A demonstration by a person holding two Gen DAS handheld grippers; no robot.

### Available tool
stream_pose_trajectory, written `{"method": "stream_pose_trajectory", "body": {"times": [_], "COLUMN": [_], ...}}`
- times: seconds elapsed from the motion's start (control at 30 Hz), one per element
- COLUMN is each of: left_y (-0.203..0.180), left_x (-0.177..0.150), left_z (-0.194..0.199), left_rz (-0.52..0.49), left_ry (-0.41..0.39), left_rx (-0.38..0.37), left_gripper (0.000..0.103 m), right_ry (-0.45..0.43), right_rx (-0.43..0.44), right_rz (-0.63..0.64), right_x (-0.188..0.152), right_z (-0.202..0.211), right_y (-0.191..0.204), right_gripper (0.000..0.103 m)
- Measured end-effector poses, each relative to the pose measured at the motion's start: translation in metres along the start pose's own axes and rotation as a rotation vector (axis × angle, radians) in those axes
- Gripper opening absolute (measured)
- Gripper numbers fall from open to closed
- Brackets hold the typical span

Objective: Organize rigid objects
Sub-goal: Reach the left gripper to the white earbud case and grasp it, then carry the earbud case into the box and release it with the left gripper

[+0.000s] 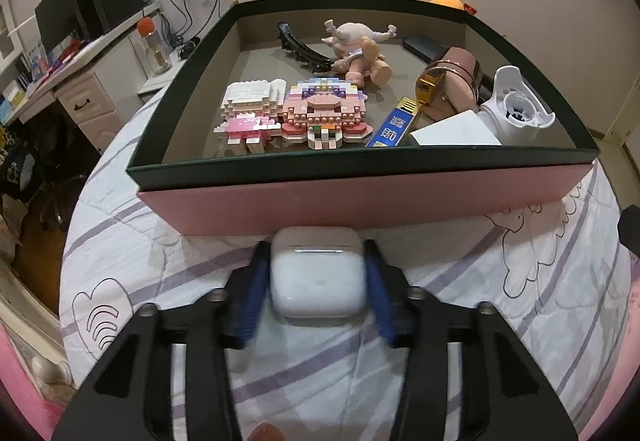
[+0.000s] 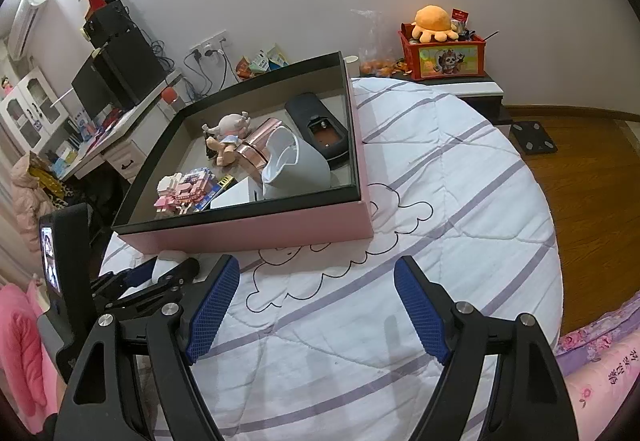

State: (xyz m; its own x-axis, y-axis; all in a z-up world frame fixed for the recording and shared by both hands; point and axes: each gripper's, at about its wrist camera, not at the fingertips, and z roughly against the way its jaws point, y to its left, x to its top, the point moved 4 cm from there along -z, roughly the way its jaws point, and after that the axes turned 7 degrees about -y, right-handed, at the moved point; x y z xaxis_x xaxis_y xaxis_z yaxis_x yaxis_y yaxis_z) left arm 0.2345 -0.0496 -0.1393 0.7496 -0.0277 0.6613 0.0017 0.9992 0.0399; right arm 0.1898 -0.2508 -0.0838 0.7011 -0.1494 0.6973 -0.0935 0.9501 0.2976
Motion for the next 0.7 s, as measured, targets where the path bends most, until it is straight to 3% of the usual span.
{"method": "stream_pose_trajectory", "body": {"times": [0.43,0.7], "left_y": [0.013,0.027], "left_x": [-0.006,0.021], "left_z": [0.024,0.053], "left_rz": [0.018,0.045], "left_ry": [0.014,-0.043], "left_rx": [-0.037,-0.054], "left_gripper": [0.044,0.044], "right_ry": [-0.022,-0.035], "right_rx": [0.004,0.024], "right_rz": [0.018,0.039], "right_x": [0.002,0.01], "right_z": [0.009,0.007], "right_y": [0.009,0.023], "right_gripper": [0.081,0.081]}}
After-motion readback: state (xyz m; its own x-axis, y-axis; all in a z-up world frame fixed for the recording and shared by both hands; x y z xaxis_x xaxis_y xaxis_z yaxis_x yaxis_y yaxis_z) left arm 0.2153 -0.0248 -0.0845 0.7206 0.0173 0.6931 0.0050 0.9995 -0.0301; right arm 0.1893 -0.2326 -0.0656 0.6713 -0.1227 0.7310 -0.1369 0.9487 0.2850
